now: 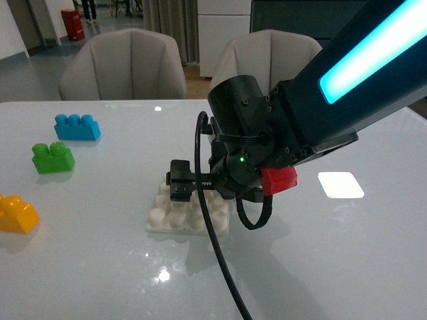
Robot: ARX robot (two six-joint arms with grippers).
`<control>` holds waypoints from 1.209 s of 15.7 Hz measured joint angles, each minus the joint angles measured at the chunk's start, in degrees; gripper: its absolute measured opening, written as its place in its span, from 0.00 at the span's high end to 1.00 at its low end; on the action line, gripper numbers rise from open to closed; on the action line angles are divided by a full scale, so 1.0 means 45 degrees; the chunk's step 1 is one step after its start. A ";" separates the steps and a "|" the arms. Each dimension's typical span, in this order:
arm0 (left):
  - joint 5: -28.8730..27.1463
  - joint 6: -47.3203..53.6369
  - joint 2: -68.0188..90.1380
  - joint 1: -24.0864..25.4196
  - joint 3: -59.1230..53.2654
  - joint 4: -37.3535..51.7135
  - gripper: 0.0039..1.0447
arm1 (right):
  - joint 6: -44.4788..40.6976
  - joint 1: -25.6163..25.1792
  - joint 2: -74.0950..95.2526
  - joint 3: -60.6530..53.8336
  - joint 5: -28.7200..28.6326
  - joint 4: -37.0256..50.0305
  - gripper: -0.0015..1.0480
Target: Insert yellow block into base center
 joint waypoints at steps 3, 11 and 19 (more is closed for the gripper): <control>0.0000 0.0000 0.0000 0.0000 0.0000 0.0000 0.06 | -0.0024 0.0044 0.0000 -0.0049 0.0063 0.0165 0.06; 0.0000 0.0000 0.0000 0.0000 0.0000 0.0000 0.06 | 0.0636 -0.1729 -0.3827 -0.3191 -0.0024 0.2977 0.06; 0.0000 0.0000 0.0000 0.0000 0.0000 0.0000 0.06 | -0.0024 -0.4614 -1.5042 -1.2478 -0.0942 0.6411 0.06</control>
